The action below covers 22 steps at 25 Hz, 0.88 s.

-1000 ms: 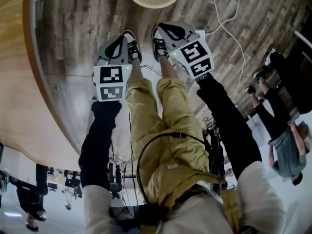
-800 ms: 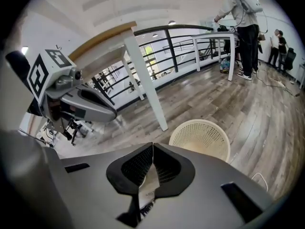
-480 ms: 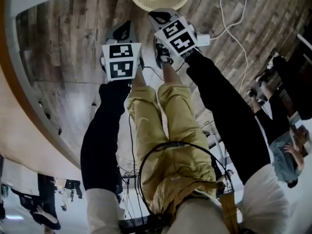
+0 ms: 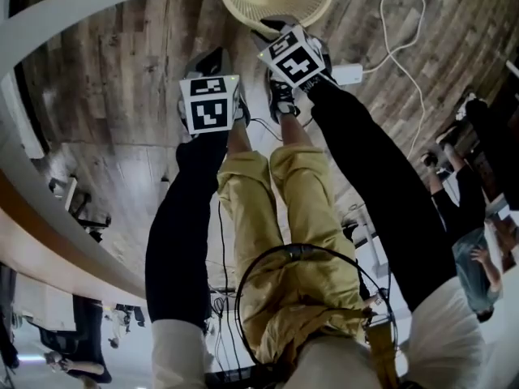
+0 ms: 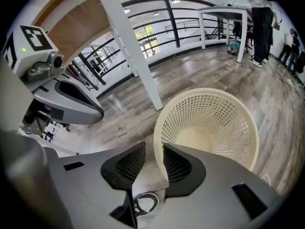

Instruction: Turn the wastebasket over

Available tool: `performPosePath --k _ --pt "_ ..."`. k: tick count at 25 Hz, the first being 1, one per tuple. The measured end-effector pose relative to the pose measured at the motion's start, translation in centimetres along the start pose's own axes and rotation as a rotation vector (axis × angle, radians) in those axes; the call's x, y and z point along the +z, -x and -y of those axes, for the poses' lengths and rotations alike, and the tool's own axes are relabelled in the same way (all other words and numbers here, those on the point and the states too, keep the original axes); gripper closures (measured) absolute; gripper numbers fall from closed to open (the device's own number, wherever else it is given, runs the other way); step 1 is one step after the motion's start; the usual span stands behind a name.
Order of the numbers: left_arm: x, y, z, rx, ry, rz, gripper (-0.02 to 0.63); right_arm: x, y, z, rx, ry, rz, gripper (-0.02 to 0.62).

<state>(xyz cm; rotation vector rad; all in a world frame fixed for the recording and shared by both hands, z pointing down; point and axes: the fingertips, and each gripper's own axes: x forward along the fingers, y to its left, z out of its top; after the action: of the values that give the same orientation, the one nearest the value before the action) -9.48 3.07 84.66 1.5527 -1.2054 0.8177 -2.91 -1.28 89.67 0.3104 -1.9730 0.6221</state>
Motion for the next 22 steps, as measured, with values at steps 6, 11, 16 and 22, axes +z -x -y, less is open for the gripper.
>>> performPosePath --k 6,11,16,22 --pt "-0.6 -2.3 -0.3 -0.009 0.006 -0.025 0.604 -1.8 -3.0 0.4 0.018 0.023 -0.073 0.471" --pt "-0.5 -3.5 -1.0 -0.009 0.027 -0.032 0.604 -2.8 -5.0 0.4 0.031 0.127 -0.149 0.471" --pt "-1.2 -3.4 -1.5 -0.009 0.04 -0.042 0.604 -2.3 -5.2 1.2 -0.022 0.216 -0.159 0.508" --pt "-1.4 -1.8 -1.4 0.007 0.05 -0.06 0.604 -0.6 -2.4 1.1 0.003 0.186 -0.115 0.518"
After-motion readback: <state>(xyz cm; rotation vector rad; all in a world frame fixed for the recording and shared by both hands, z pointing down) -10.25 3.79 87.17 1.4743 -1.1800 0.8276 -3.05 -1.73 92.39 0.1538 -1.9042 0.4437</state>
